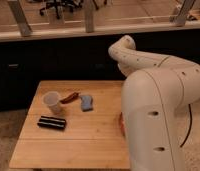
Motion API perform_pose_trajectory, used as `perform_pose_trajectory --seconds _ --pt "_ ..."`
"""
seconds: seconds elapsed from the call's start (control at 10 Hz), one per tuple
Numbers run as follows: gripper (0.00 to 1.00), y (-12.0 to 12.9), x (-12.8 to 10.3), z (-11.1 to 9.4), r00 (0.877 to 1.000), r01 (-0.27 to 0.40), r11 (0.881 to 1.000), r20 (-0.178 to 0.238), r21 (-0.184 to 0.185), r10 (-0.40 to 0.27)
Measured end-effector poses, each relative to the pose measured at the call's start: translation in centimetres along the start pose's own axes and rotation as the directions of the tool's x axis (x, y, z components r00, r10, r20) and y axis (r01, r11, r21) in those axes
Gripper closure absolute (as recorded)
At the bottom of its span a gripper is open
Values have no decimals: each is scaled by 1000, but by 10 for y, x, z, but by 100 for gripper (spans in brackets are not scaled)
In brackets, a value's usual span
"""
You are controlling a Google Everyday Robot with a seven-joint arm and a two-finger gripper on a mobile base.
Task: Knock the bottle over
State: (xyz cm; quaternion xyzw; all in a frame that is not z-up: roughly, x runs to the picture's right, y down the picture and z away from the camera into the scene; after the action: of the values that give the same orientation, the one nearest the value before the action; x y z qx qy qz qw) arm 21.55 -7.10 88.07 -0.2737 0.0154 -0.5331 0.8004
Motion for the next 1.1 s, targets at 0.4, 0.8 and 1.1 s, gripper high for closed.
perform_pose_trajectory --seconds 0.4,0.8,1.1 --pt "98 39 -7 -3 997 -55 998 63 30 53" --pt "98 60 -10 -4 988 -102 992 120 69 93" --pt "98 67 -7 -1 978 -139 986 167 93 123"
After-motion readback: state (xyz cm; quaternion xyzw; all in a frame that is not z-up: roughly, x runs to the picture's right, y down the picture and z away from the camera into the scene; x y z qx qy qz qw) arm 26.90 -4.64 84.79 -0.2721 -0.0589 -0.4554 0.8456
